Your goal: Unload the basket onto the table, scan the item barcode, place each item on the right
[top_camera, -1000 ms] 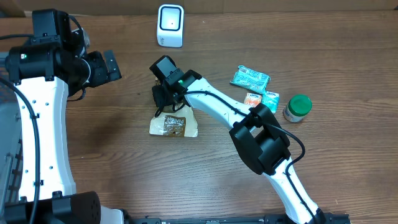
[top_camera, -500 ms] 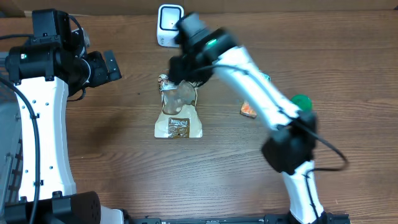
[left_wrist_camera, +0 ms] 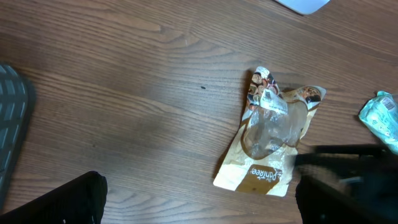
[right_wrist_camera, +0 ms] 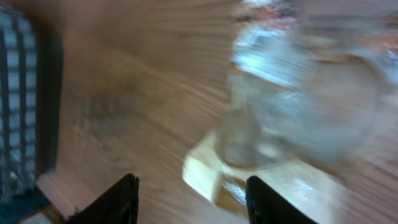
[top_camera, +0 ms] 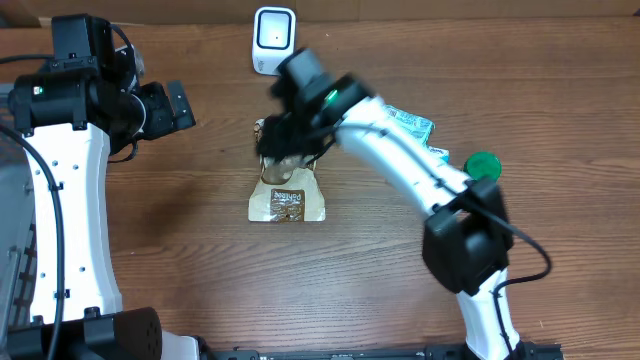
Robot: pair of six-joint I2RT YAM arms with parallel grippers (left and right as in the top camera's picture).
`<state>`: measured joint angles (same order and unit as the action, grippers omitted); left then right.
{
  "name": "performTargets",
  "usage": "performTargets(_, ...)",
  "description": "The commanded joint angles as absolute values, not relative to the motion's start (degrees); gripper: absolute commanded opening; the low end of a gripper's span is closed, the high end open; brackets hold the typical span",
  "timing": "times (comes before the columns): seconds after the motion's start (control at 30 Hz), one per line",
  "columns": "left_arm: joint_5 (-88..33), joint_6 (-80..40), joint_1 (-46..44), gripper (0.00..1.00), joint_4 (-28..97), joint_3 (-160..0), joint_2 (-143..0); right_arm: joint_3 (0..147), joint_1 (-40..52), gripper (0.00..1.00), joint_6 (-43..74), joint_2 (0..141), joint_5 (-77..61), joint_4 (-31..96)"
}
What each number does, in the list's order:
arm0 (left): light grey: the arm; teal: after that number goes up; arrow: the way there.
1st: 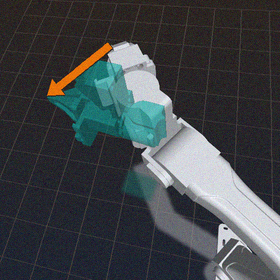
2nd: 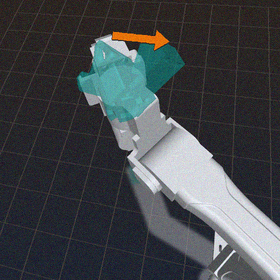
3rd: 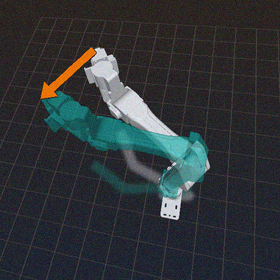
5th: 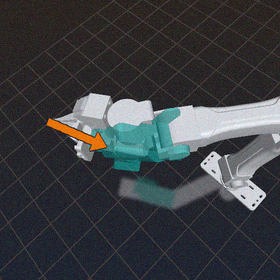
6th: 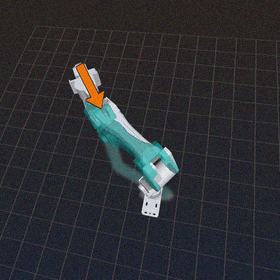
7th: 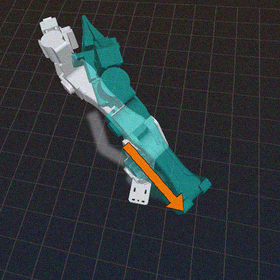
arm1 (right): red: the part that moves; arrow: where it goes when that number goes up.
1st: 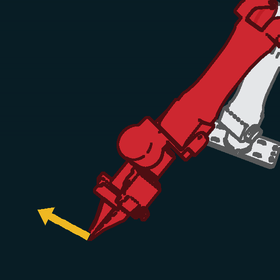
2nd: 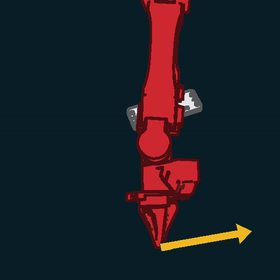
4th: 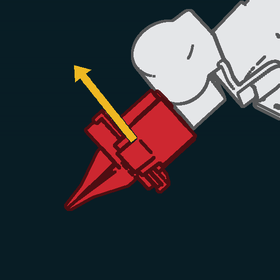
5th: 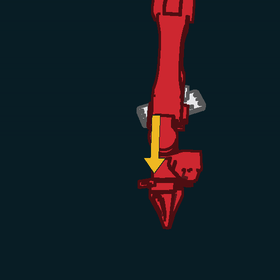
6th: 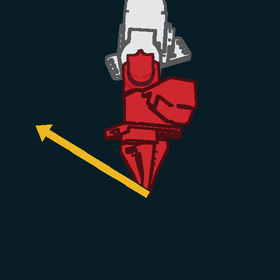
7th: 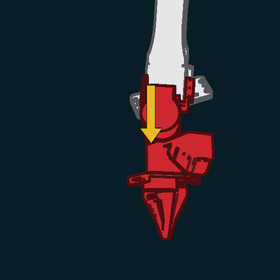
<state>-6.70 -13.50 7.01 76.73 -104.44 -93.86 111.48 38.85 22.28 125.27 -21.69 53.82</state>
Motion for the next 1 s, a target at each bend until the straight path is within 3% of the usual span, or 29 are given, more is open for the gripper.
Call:
performTargets(0.0,-6.92,-13.08,7.11,1.00,76.66,-104.84,-93.01,104.60,44.23,0.55,24.36,125.40,-20.43,47.18)
performTargets(0.17,-6.92,-13.08,7.11,1.00,76.66,-104.84,-93.01,97.91,48.60,0.55,27.49,125.49,-16.32,41.65)
performTargets(0.4,-6.92,-13.08,7.11,1.00,76.66,-104.84,-93.01,95.07,49.23,0.57,27.46,125.49,-14.11,47.48)
performTargets(0.83,-6.92,-13.08,7.11,1.00,76.66,-104.84,-93.01,97.93,41.78,0.59,21.98,123.90,-11.66,62.78)
performTargets(0.97,-6.92,-13.08,7.11,1.00,76.66,-104.84,-93.01,99.24,36.64,0.67,18.20,119.94,-15.03,63.64)
